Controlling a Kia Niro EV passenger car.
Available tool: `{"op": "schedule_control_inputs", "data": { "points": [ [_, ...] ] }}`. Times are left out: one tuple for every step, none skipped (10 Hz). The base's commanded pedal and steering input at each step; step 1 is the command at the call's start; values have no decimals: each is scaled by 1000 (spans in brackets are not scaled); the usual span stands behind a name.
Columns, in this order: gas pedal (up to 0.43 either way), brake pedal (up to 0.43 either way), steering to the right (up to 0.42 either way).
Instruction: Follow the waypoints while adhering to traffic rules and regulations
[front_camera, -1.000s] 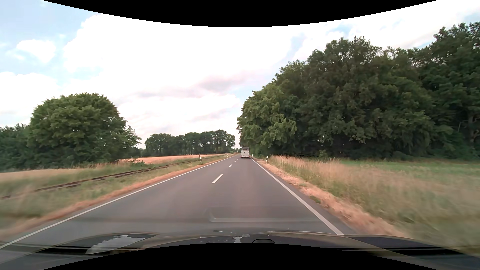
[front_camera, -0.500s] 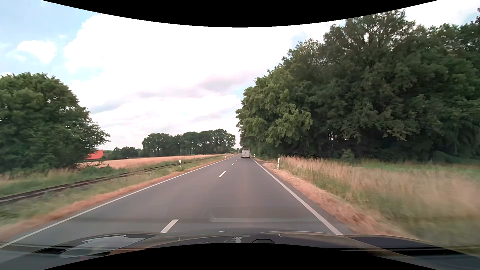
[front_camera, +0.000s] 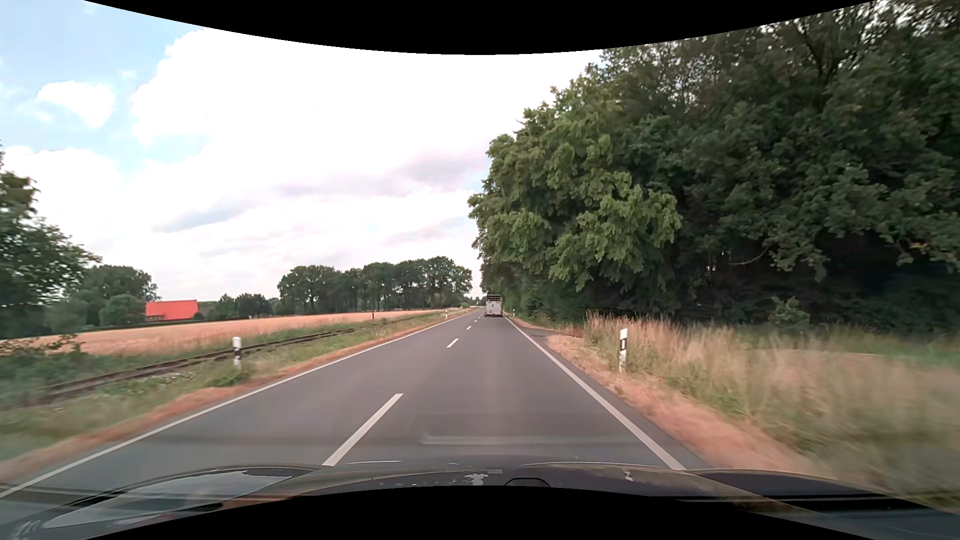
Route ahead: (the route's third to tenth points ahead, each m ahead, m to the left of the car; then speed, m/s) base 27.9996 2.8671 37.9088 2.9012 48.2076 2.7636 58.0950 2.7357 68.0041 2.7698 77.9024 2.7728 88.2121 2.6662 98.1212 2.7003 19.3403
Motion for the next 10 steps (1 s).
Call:
{"op": "schedule_control_inputs", "data": {
  "points": [
    [248,0,-3],
    [248,0,-3],
    [248,0,-3],
    [248,0,-2],
    [248,0,-2],
    [248,0,-2],
    [248,0,-2],
    [248,0,-2],
    [248,0,-2],
    [248,0,-2]
  ]
}}
